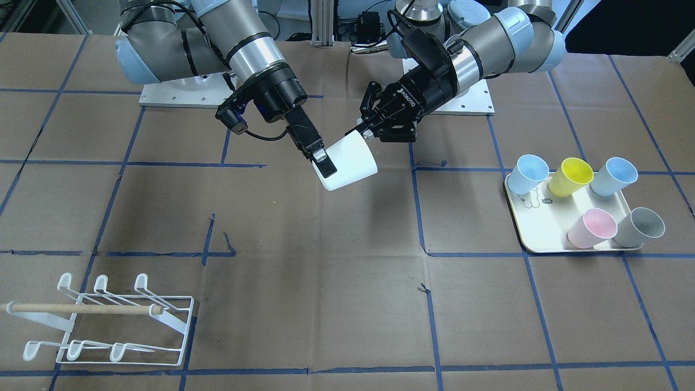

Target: Transfer IKEA cup to right arm and place on rack

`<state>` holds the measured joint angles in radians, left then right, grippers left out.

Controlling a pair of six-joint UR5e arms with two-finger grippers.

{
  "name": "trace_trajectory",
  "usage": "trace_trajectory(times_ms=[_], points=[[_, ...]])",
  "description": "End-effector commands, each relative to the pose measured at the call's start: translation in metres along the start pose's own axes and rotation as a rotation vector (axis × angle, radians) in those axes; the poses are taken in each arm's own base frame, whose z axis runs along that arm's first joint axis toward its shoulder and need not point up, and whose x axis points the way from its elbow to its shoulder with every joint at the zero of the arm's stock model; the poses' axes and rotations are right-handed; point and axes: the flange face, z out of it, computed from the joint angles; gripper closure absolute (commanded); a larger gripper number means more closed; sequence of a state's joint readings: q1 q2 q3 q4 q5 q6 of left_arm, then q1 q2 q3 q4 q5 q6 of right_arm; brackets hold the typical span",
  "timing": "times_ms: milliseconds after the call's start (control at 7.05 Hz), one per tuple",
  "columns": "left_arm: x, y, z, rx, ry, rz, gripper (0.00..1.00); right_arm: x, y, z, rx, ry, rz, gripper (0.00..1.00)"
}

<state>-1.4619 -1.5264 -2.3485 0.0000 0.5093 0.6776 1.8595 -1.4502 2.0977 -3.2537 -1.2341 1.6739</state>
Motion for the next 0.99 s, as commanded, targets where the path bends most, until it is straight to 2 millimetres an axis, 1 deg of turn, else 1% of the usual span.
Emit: trace_trajectory(times_ms=[0,568,851], points=[[0.0,0.0,0.0,0.0,0.0,-0.001,0.94,0.0032,0.003,0.0042,-0.001,0.009,-0.001,0.04],[-0.0003,-0.0006,-0.0001,0.001,0.0,-0.004,0.94,0.0059,0.0034,0.0073,-0.004,0.02,0.001,0.04],[0.0001,-0.0012,-0.0004,0.002,0.0,-0.005,0.94,0.0052,0.0038,0.0073,-0.007,0.019,0.0,0.18]])
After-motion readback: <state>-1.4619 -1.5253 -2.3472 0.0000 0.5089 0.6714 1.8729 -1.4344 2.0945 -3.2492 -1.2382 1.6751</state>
